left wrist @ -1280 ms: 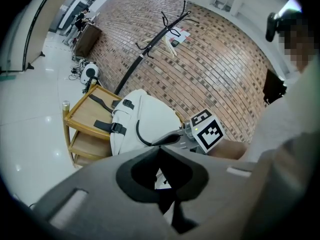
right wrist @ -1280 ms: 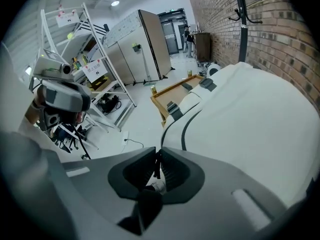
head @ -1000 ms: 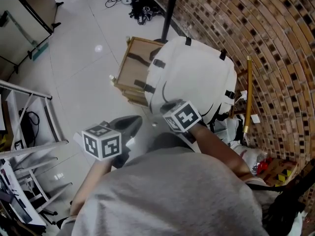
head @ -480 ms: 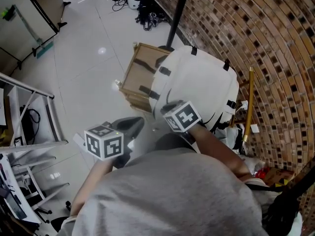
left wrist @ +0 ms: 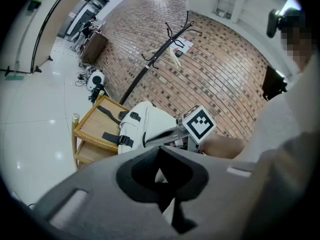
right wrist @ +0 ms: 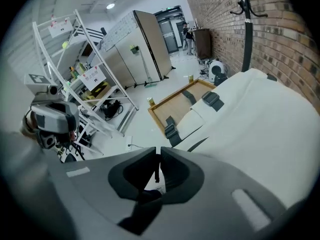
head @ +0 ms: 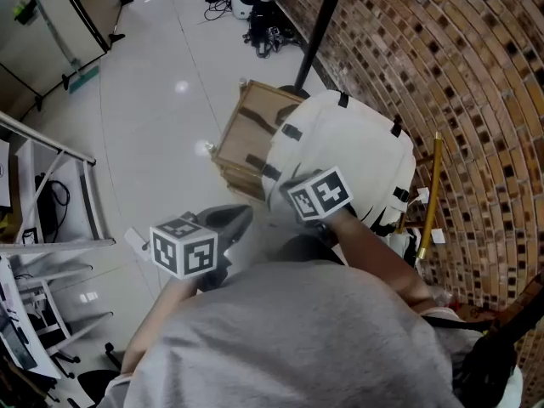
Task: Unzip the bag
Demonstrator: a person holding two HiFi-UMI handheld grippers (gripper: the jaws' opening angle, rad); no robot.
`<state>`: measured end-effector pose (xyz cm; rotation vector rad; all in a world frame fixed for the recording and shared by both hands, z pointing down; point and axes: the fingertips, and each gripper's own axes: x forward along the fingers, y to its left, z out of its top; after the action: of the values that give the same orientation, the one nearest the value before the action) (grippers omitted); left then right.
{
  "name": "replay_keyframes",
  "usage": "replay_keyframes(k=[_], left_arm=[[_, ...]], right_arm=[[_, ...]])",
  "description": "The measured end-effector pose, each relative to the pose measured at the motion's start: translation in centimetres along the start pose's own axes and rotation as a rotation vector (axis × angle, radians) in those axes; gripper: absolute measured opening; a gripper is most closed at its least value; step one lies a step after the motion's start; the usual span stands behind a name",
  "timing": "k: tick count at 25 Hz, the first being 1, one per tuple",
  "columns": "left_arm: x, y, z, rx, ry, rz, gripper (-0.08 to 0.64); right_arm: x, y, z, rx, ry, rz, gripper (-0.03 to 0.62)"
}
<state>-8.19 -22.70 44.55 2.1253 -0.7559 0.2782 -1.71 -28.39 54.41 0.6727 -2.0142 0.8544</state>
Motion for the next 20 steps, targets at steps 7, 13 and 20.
replay_keyframes(k=[7, 13, 20], left_arm=[[0.0, 0.3, 0.1, -0.013, -0.011, 0.003, 0.002], [0.2, 0.3, 0.1, -0.023, -0.011, 0.006, 0.002], [0.9, 0.0, 0.2, -0.02, 0.001, -0.003, 0.002]], right_arm=[[0.1, -1.0, 1.1, 0.089, -0.012, 0.039, 0.028], [-0.1, -1.5, 1.8, 0.137, -0.031, 0.062, 0.028], [-0.4, -2.6, 2.8, 0.217, -0.055, 0.089, 0.028]])
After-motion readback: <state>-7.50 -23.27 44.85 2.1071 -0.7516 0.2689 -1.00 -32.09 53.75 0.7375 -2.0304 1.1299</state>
